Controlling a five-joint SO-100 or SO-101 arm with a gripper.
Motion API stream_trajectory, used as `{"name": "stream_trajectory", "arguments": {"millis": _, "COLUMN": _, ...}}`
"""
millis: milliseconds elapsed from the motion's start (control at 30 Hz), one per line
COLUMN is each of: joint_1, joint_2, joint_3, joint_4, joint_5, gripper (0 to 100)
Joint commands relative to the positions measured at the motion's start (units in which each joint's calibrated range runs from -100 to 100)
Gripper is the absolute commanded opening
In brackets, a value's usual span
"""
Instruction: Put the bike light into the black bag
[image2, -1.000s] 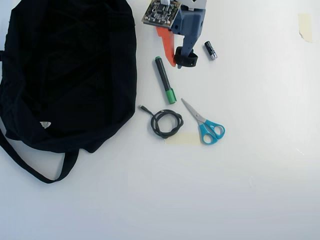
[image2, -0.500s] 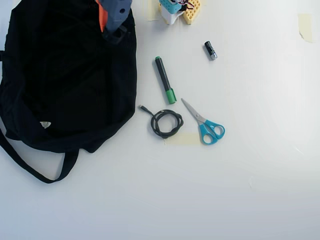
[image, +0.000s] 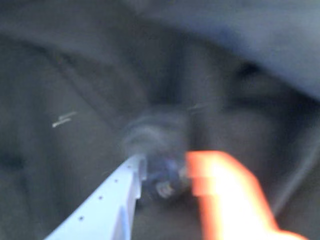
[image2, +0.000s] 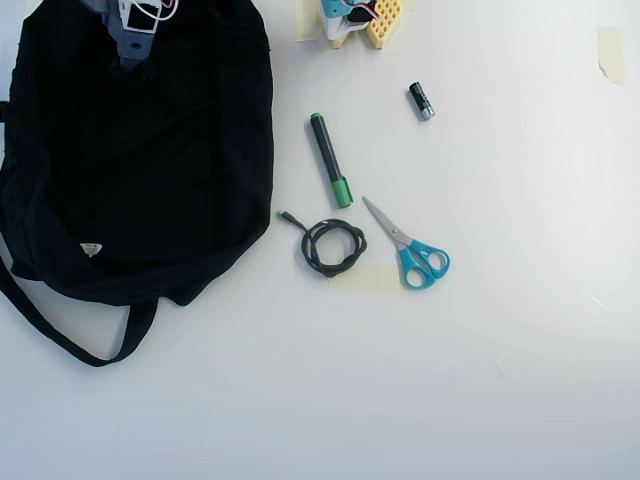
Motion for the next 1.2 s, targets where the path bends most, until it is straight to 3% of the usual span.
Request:
{"name": "stream_trajectory", "arguments": {"millis": 0, "joint_1": -4.3, "joint_2": -6.6, "joint_3": -9.7, "joint_4": 11.5, "joint_5": -0.2, "gripper": 26}}
{"name": "stream_trajectory", "arguments": {"millis": 67, "joint_1": -8.3, "joint_2": -19.0, "joint_3": -12.0, "joint_4": 20.4, "joint_5": -0.2, "gripper": 36}}
{"name": "stream_trajectory", "arguments": {"millis": 233, "joint_1": -29.4, "joint_2": -37.8, "joint_3": -11.1, "joint_4": 27.8, "joint_5": -2.8, "gripper": 37}}
{"name": "stream_trajectory", "arguments": {"millis": 267, "joint_1": -33.1, "joint_2": -40.0, "joint_3": -11.1, "joint_4": 27.8, "joint_5": -4.3, "gripper": 33}}
{"name": "stream_trajectory", "arguments": {"millis": 367, "joint_1": -40.9, "joint_2": -45.8, "joint_3": -10.3, "joint_4": 32.2, "joint_5": -4.5, "gripper": 3}}
{"name": "stream_trajectory", "arguments": {"millis": 867, "joint_1": -47.8, "joint_2": -69.4, "joint_3": 15.7, "joint_4": 38.0, "joint_5": -3.7, "gripper": 2}}
{"name": "stream_trajectory", "arguments": {"millis": 1033, "joint_1": -52.8, "joint_2": -77.9, "joint_3": 28.2, "joint_4": 37.7, "joint_5": 0.4, "gripper": 2}}
{"name": "stream_trajectory", "arguments": {"millis": 1167, "joint_1": -52.7, "joint_2": -83.4, "joint_3": 37.4, "joint_4": 37.6, "joint_5": 0.3, "gripper": 2}}
